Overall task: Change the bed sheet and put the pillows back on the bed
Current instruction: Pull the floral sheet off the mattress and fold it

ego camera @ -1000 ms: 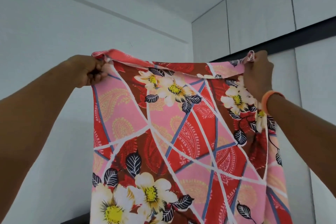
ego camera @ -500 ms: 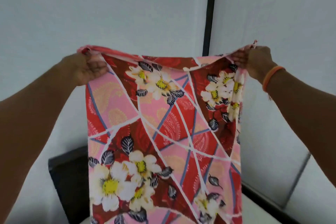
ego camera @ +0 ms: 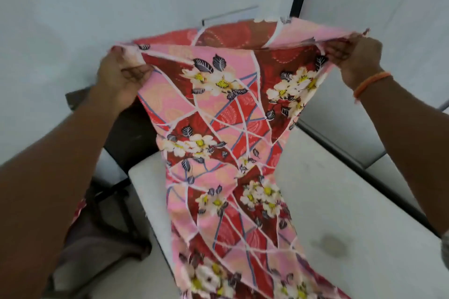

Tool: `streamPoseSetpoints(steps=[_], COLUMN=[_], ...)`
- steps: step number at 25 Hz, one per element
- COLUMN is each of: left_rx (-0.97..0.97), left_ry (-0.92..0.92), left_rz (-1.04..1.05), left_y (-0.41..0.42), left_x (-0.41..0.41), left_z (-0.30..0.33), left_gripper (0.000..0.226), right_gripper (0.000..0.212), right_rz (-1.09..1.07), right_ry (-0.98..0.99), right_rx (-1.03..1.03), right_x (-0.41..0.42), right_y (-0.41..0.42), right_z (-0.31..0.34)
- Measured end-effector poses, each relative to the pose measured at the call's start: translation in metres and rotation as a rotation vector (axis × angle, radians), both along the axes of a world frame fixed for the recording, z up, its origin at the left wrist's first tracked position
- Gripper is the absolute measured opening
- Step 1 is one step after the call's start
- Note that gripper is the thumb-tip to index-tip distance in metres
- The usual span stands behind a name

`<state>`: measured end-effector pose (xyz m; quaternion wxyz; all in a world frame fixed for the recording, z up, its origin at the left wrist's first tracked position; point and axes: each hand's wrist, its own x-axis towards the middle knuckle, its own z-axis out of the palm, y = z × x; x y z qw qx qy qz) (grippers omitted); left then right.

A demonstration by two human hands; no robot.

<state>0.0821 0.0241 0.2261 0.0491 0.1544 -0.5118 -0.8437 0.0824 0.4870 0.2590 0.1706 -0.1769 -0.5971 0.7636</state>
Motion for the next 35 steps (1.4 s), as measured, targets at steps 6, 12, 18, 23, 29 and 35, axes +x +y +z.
streamPoseSetpoints(steps=[6, 12, 18, 23, 29, 35], left_rx=[-0.03, -0.303, -0.464, -0.343, -0.03, -0.737], left_ry=[-0.34, -0.766, -0.841, -0.834, -0.757, -1.186], left_rz=[-0.062, -0.066, -0.099, -0.107, -0.025, -0.152], left_y=[0.004, 0.024, 0.034, 0.033, 0.035, 0.061], left_x=[0.175, 0.308, 0.332, 0.269, 0.162, 0.309], left_z=[-0.186, -0.289, -0.308, -0.315, -0.368, -0.458], left_gripper=[0.051, 0.04, 0.03, 0.013, 0.022, 0.102], right_gripper=[0.029, 0.017, 0.043, 0.021, 0.028, 0.098], right_rz=[-0.081, -0.162, -0.092, 0.04, 0.019, 0.448], right_ry=[-0.264, -0.632, -0.736, -0.785, -0.687, -1.077], right_rx=[-0.15, -0.102, 0.217, 0.277, 0.123, 0.837], right_x=[0.129, 0.287, 0.309, 0.249, 0.147, 0.275], right_y=[0.037, 0.056, 0.04, 0.034, 0.007, 0.011], right_z=[-0.166, -0.287, -0.318, -0.333, -0.392, -0.494])
